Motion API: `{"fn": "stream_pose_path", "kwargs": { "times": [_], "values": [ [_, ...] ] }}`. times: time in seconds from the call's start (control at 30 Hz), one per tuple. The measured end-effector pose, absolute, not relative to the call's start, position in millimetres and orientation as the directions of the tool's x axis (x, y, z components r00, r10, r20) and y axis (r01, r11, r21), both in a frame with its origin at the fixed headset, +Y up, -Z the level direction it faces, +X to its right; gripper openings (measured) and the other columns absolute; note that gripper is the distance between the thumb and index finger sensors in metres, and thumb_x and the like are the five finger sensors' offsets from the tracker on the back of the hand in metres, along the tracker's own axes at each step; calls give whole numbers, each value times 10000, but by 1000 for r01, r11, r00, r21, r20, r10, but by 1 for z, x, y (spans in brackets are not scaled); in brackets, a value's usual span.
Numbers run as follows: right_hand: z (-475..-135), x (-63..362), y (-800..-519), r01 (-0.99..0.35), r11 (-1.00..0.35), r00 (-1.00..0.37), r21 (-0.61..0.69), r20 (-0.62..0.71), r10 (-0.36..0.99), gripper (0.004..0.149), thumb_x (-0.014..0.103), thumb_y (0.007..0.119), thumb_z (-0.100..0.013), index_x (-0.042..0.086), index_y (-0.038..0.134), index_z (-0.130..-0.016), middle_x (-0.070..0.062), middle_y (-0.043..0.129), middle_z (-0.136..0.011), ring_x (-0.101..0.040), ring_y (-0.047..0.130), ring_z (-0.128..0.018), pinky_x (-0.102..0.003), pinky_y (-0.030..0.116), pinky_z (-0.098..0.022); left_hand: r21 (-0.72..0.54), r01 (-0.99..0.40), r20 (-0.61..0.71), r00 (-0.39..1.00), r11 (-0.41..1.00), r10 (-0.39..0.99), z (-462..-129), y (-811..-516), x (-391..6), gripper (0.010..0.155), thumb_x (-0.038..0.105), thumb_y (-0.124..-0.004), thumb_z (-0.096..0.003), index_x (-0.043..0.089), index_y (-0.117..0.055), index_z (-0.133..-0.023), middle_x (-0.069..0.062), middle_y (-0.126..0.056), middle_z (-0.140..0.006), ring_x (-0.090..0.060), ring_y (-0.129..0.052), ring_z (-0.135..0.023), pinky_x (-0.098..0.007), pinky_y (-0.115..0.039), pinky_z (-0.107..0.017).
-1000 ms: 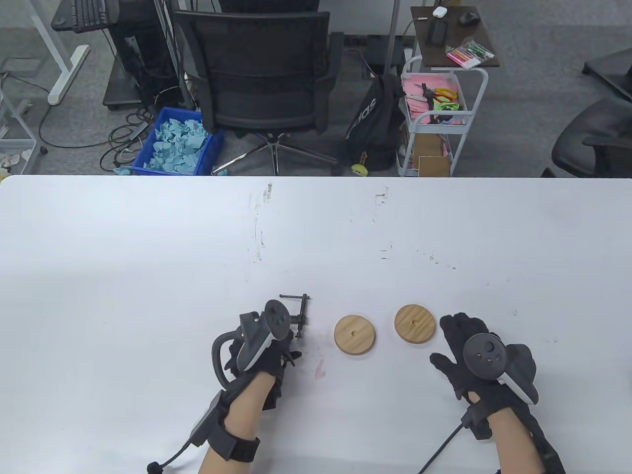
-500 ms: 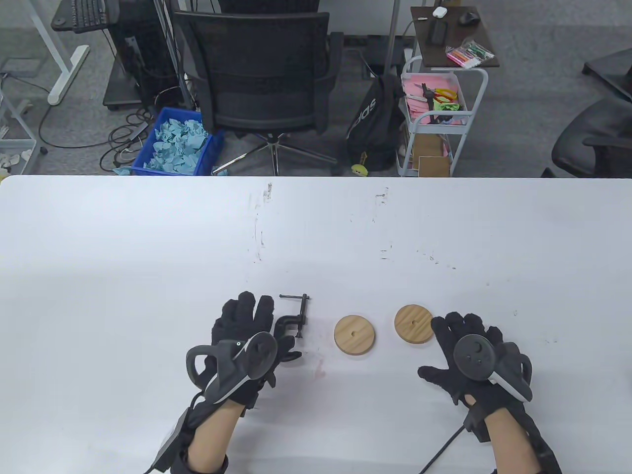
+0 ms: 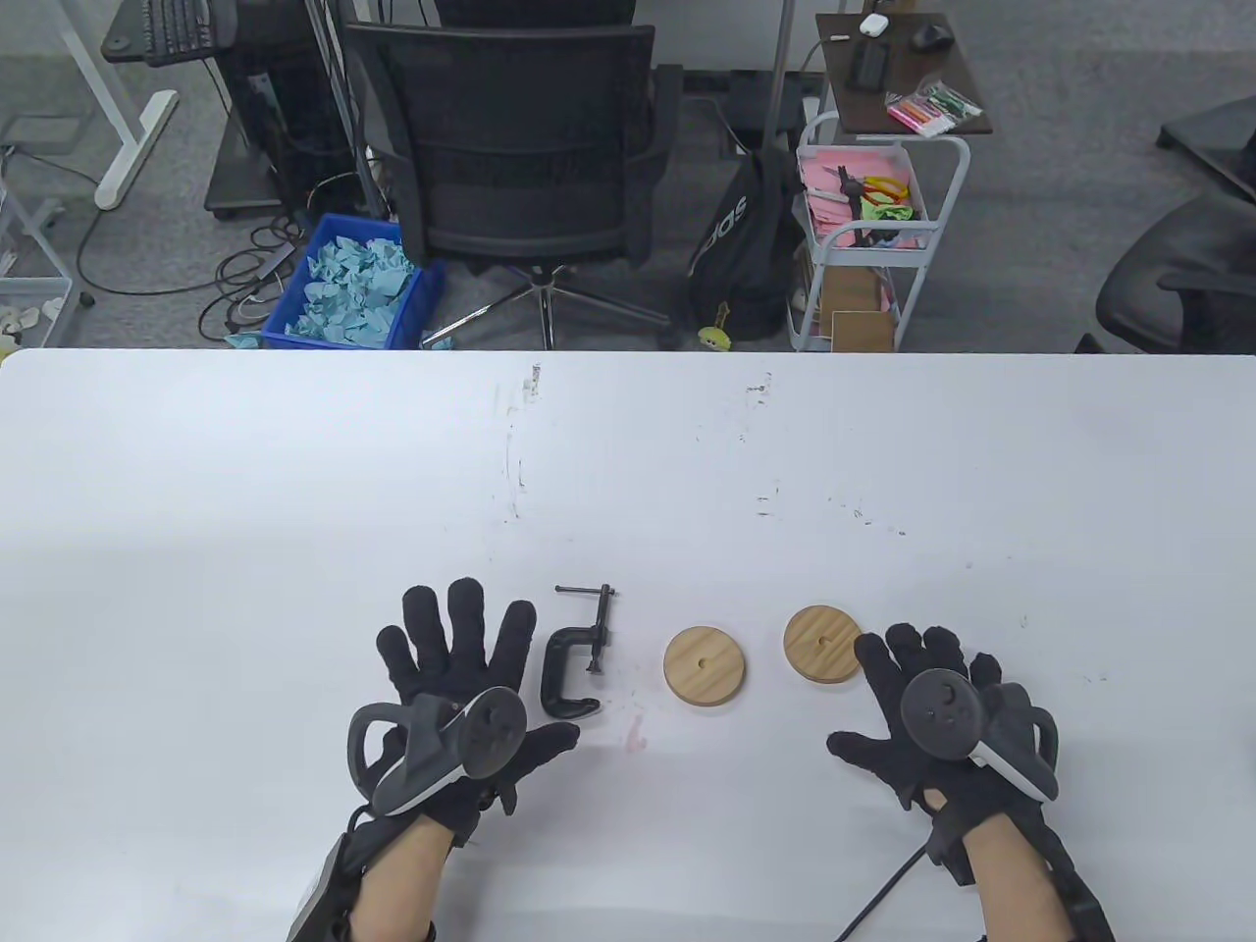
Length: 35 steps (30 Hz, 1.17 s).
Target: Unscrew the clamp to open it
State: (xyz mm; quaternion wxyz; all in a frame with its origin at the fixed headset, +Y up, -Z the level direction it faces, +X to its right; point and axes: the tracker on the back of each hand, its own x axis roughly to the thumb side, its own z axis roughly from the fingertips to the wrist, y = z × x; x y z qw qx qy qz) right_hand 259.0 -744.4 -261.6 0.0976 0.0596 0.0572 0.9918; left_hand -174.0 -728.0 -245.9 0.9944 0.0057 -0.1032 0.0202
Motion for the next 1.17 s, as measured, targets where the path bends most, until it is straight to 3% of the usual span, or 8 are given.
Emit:
{"fn": "stream_pose_path", "kwargs": {
  "times": [0.37, 1.17],
  "values": [
    [-265, 258, -748, -173, -974, -978, 143, 95, 188, 920, 752, 696, -328, 358, 334, -1076, -7, 282, -1125, -455, 264, -1077, -715, 211, -694, -17, -13, 186, 982, 1000, 16, -250, -730, -177, 1118, 859, -705, -321, 325, -122, -1111, -153, 127, -1099, -538, 129, -974, -761, -135, -677],
    [-263, 248, -749, -154, -973, -979, 170, 104, 173, 899, 729, 690, -350, 340, 331, -1077, -20, 283, -1121, -459, 267, -1072, -710, 214, -695, -50, 4, 201, 980, 999, 6, -251, -736, -171, 1112, 846, -706, -324, 301, -140, -1112, -153, 44, -1137, -510, 11, -1046, -752, -188, -707]
  ]
}}
